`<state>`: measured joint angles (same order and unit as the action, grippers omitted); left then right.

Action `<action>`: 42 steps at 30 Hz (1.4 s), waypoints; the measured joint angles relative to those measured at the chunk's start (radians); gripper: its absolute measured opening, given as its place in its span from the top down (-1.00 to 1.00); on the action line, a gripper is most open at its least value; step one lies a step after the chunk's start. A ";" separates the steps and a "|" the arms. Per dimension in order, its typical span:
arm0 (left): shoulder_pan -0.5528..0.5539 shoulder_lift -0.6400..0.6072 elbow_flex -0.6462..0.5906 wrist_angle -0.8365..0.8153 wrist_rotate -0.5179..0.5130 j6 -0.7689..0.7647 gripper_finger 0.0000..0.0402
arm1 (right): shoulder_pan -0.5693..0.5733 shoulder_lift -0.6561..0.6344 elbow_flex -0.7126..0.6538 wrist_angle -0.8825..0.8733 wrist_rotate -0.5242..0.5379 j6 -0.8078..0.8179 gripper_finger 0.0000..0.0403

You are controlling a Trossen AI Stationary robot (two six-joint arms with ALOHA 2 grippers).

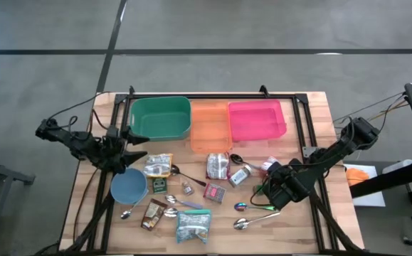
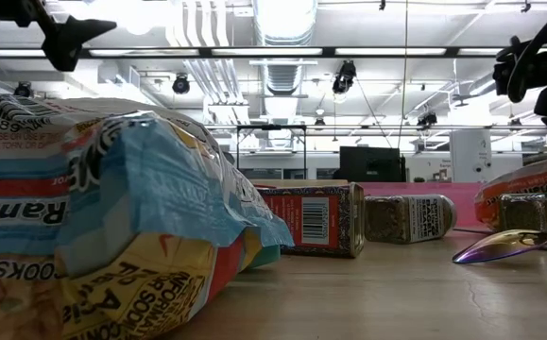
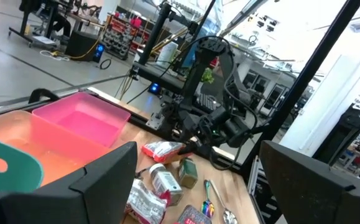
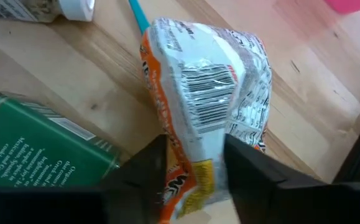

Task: Pick & Place Food Item
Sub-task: Put the orange noodle pack into the pink bin

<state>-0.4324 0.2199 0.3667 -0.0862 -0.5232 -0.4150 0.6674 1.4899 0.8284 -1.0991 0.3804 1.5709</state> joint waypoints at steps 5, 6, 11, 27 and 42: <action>0.000 0.000 0.031 -0.071 0.000 0.000 -0.69 | -0.001 0.000 0.014 0.003 -0.018 0.001 0.86; 0.000 0.000 0.035 -0.086 0.000 -0.001 -0.69 | -0.001 0.000 0.020 0.003 -0.019 0.001 0.91; 0.000 0.000 0.041 -0.103 0.000 -0.001 -0.69 | -0.003 -0.002 0.062 -0.033 -0.017 0.004 0.95; 0.000 0.000 0.041 -0.101 0.000 -0.005 -0.69 | -0.060 -0.004 0.286 -0.374 0.191 -0.026 0.96; 0.000 0.000 0.040 -0.156 -0.050 -0.004 -0.69 | -0.570 -0.163 0.345 -0.392 0.412 -0.372 0.96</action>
<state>-0.4324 0.2199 0.4068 -0.2426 -0.5737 -0.4191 0.0978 1.3268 1.1732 -1.4907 0.7921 1.1987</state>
